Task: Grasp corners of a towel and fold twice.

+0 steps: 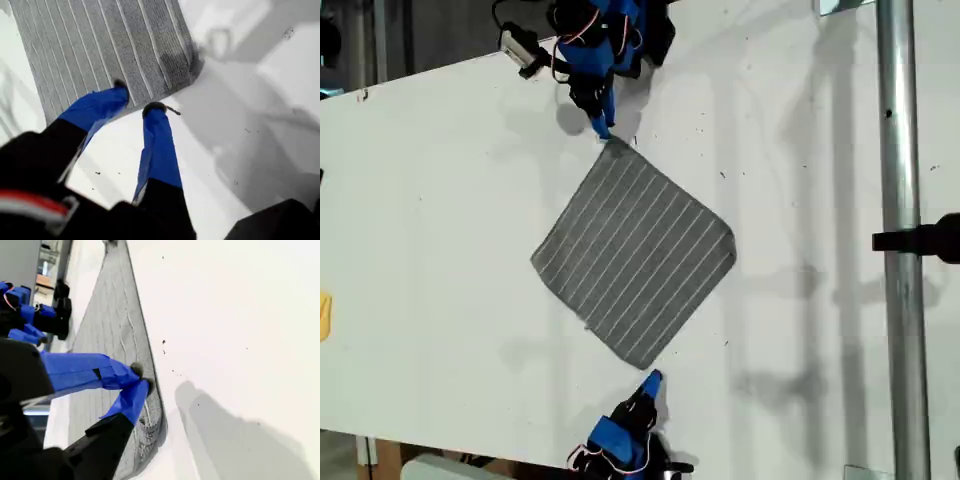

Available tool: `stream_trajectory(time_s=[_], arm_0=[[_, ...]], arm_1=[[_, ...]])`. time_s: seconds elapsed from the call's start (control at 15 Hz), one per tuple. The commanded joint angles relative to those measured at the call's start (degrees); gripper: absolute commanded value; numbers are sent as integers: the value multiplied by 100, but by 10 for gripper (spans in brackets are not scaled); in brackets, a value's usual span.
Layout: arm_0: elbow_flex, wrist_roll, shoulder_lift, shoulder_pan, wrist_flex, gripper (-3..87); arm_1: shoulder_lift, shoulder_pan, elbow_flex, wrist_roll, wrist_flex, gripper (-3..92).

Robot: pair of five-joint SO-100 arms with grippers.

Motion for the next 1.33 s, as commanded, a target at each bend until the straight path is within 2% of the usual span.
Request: stream_trajectory(time_s=[0.0,0.27,0.8,1.07,1.27], arm_0=[[26,-4087,9,-1116,97,-12],[26,-3604,9,-1380,97,-12],[-114,-4430,9,-1301,70,-14],[-1081,-4693,-88,-1239,510,-15],[-2145,-4720,-1485,-1195,246,-15]], arm_1=[[-18,-589,-281,79,0,-2],[-18,-589,-272,70,-9,-2],[-18,-694,-633,70,193,-3],[-914,-554,-1934,-308,492,-3],[-1819,-457,-2672,-633,519,-3]])
